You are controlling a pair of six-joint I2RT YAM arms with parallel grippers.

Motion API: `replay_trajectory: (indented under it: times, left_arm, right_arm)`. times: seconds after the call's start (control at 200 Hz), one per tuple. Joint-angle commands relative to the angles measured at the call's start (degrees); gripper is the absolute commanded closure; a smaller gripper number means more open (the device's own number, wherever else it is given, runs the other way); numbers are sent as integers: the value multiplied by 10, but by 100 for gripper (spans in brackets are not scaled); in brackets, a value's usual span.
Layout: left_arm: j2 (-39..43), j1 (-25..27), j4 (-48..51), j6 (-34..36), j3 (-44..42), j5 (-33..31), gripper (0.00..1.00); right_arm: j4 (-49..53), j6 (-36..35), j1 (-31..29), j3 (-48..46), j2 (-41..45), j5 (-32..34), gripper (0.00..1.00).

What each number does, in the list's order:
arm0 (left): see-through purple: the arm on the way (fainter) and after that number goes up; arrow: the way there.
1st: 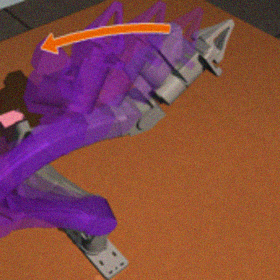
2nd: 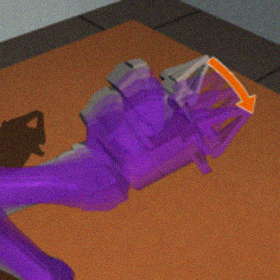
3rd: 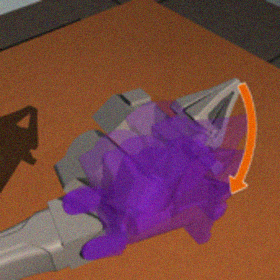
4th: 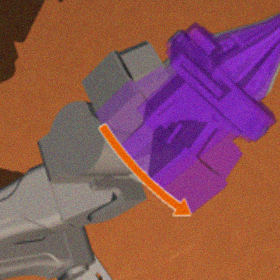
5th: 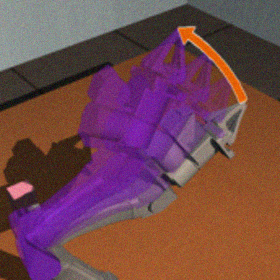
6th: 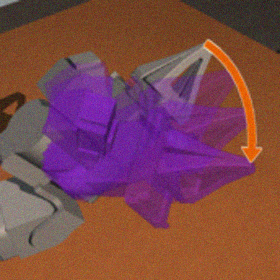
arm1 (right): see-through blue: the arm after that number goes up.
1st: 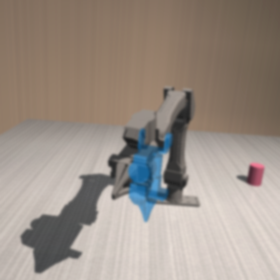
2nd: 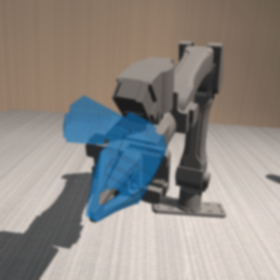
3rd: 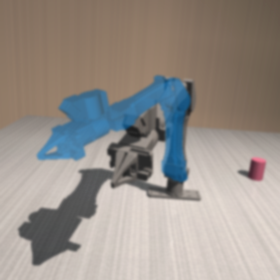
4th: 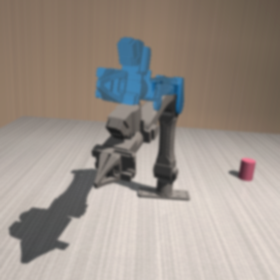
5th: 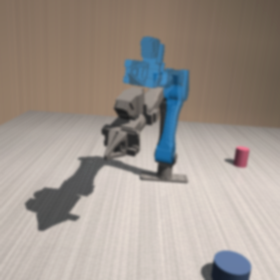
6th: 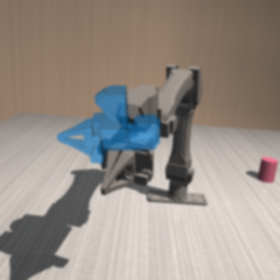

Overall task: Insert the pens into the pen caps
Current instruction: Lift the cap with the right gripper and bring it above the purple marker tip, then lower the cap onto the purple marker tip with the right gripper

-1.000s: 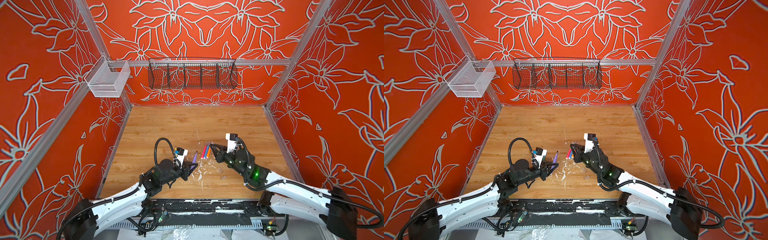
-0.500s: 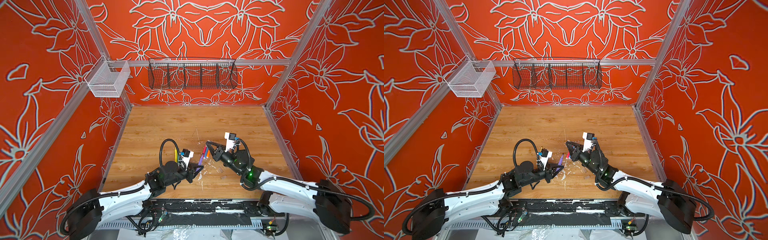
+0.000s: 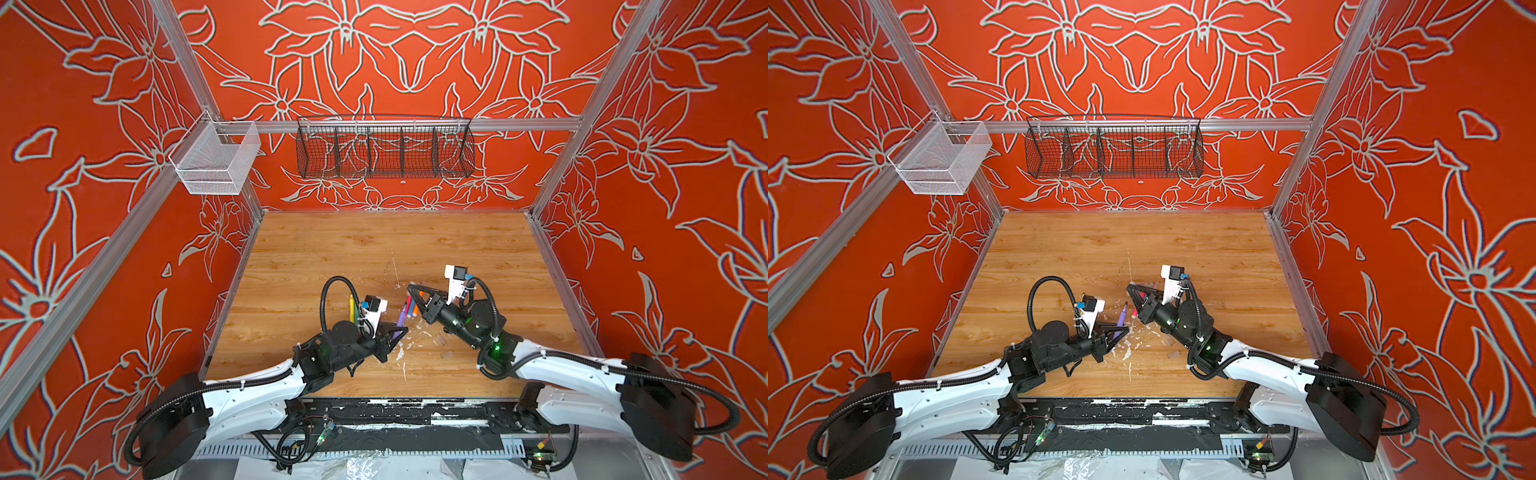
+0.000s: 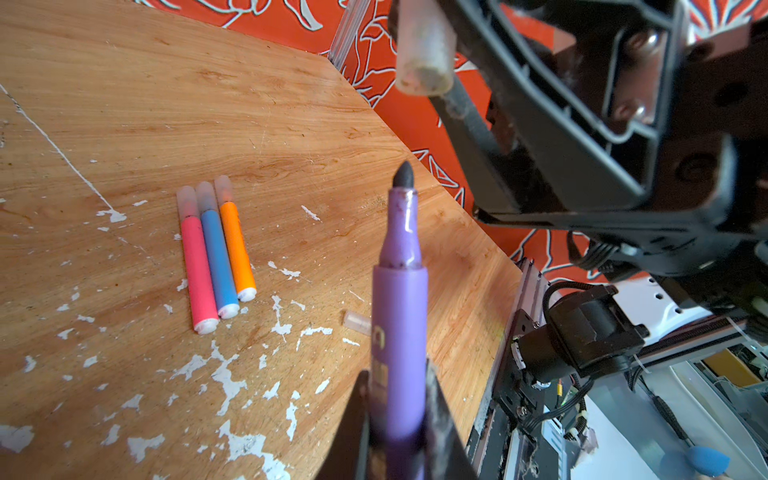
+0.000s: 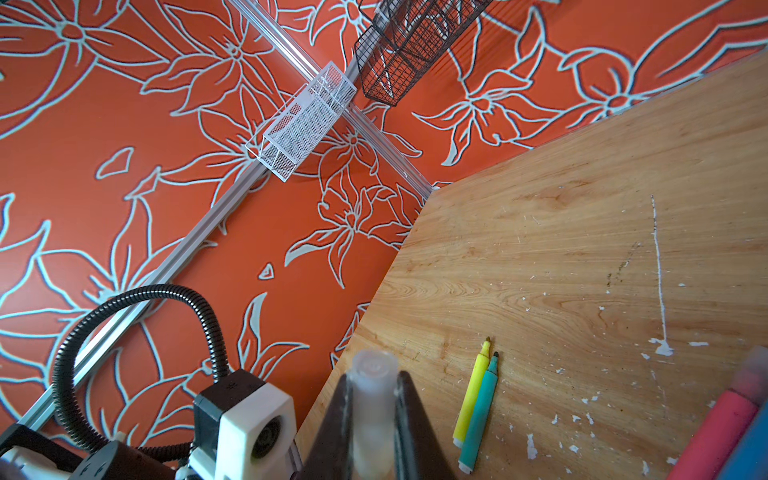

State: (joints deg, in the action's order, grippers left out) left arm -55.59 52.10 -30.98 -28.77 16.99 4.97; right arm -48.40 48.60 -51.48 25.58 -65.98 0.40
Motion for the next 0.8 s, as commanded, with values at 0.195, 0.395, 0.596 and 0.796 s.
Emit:
replay_trajectory:
  times: [0.195, 0.395, 0.596, 0.796]
  left_arm:
    - [15, 3, -12, 2, 21, -19, 100]
    - [15, 3, -7, 5, 20, -21, 100]
    - [23, 3, -3, 8, 17, -17, 100]
    - [13, 3, -13, 7, 16, -6, 100]
  right_arm:
    - [-35, 28, -4, -11, -28, -26, 100]
    - [-32, 31, -4, -21, -13, -30, 100]
    - [-7, 14, -4, -21, 18, -16, 100]
    - [17, -1, -4, 1, 21, -17, 100]
